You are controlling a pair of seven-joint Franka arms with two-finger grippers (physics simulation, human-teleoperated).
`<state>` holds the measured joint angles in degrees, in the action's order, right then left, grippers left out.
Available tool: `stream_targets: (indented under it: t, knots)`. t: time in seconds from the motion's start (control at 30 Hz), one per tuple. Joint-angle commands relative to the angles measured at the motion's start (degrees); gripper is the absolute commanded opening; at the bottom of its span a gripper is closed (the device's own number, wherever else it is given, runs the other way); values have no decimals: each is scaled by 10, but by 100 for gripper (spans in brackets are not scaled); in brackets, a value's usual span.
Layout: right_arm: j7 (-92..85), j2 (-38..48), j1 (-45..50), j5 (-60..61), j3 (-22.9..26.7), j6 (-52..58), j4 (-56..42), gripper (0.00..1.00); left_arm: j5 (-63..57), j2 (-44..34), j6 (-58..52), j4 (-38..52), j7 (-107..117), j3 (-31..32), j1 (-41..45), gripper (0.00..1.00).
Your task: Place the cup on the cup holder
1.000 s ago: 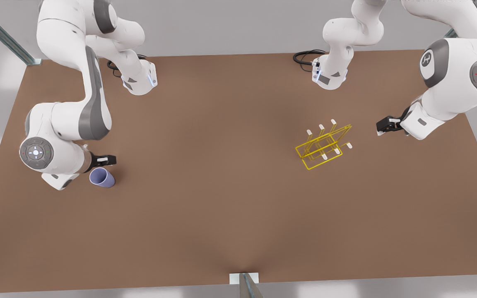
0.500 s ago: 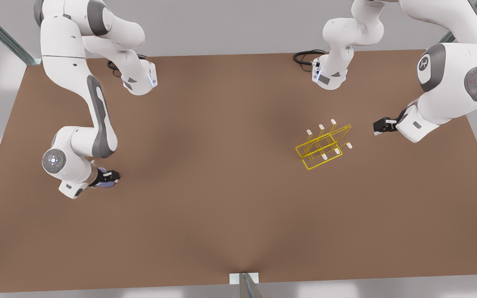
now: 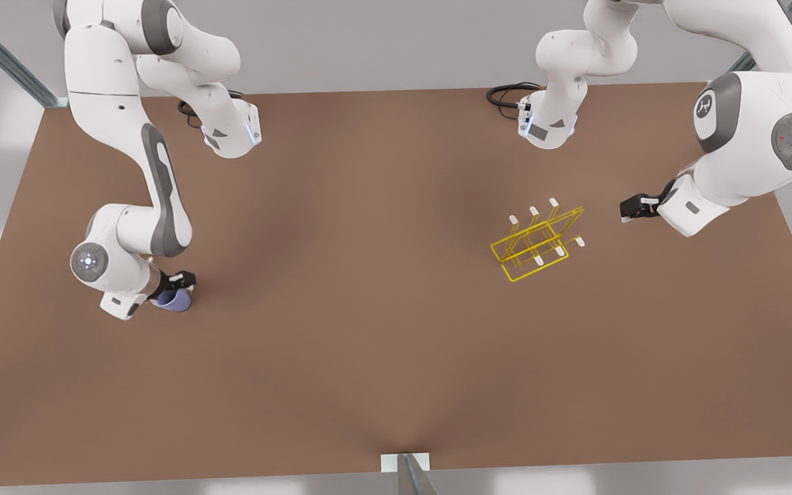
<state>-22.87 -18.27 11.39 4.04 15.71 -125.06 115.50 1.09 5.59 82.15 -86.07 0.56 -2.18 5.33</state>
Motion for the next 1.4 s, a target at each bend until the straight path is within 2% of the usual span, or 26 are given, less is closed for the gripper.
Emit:
stream_targets:
  t: [0.0, 0.53, 0.97, 1.0, 1.03, 1.07, 1.13, 1.17, 1.2, 1.27, 1.37]
  knots:
    - [-48, 0, 0, 0, 1, 23, 6, 100, 0, -1, -3, 0, -1, 0, -1, 100]
    - [-40, -21, 0, -3, 9, 3, 9, 100, 1, -3, -22, 2, -1, -2, -1, 100]
    - [-39, -71, -1, -3, 9, -18, 10, 100, 1, -1, -23, 2, 5, 1, 6, 100]
    - [-39, -71, -1, -3, 10, -17, 9, 93, 0, -1, -23, 2, 4, 1, 6, 100]
    - [-40, -71, -1, -3, 10, -16, 9, 73, 0, -1, -23, 2, 5, 1, 6, 100]
    - [-40, -71, -1, -3, 10, -13, 8, 62, 0, -1, -23, 2, 5, 1, 6, 100]
    - [-42, -70, -1, -3, 11, -9, 6, 60, 1, -1, -23, 2, 5, 1, 6, 100]
    - [-45, -70, -1, -3, 13, -8, 5, 53, 1, -1, -23, 2, 5, 1, 5, 100]
    - [-45, -70, -1, -4, 13, -7, 3, 38, 1, -1, -23, 2, 6, 0, 6, 100]
    - [-44, -70, -1, -5, 13, -3, 2, 24, 1, -1, -23, 2, 6, 0, 5, 100]
    - [-40, -70, 0, -5, 12, 2, 1, 21, 1, -1, -23, 2, 6, 0, 6, 100]
